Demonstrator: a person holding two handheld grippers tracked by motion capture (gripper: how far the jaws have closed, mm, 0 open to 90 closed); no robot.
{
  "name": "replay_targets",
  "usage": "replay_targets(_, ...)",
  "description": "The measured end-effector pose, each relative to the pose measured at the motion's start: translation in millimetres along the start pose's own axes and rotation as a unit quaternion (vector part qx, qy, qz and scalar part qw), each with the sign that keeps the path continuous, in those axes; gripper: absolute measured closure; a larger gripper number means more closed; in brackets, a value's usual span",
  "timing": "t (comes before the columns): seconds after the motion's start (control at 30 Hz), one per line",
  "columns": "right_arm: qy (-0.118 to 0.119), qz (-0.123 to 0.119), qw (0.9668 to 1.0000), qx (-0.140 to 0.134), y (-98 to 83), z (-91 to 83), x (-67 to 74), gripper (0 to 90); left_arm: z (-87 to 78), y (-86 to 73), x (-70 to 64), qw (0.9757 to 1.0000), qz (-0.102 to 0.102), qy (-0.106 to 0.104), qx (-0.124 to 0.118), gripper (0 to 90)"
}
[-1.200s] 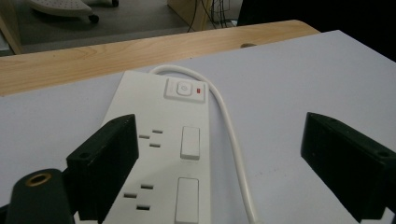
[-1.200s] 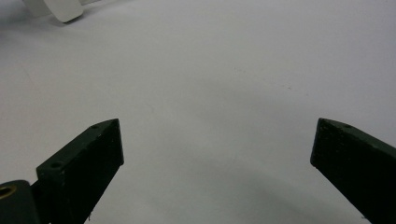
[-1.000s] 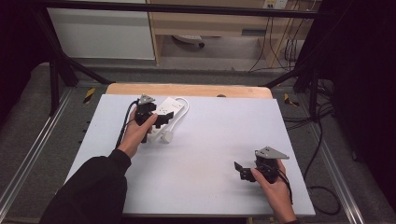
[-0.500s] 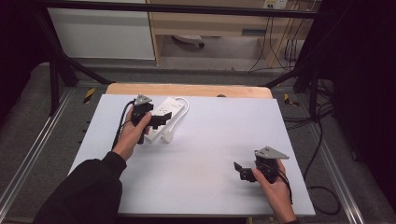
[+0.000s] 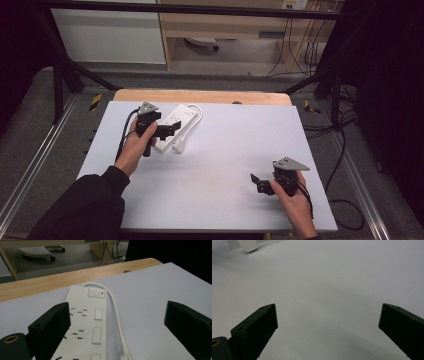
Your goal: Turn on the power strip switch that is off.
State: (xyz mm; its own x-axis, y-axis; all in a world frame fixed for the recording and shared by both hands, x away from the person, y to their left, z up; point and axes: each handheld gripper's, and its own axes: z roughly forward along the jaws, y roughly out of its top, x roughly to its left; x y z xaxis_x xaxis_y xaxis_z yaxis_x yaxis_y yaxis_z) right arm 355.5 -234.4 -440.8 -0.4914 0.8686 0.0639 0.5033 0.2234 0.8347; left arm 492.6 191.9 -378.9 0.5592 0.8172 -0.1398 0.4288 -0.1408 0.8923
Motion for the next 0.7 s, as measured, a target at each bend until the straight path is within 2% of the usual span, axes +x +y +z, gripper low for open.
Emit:
replay_targets(0.17,0.0,-0.002,1.0,0.0,0.1,0.2,-0.1,2.6,-10.3,-0.7,-0.3,1.0,0.005,0.001,-0.004,6.9)
replay_targets(0.7,0.0,-0.003,1.0,0.002,0.0,1.1,0.9,2.6,-43.2,-5.7,5.3,1.0,-0.004,-0.006,-0.006,6.8)
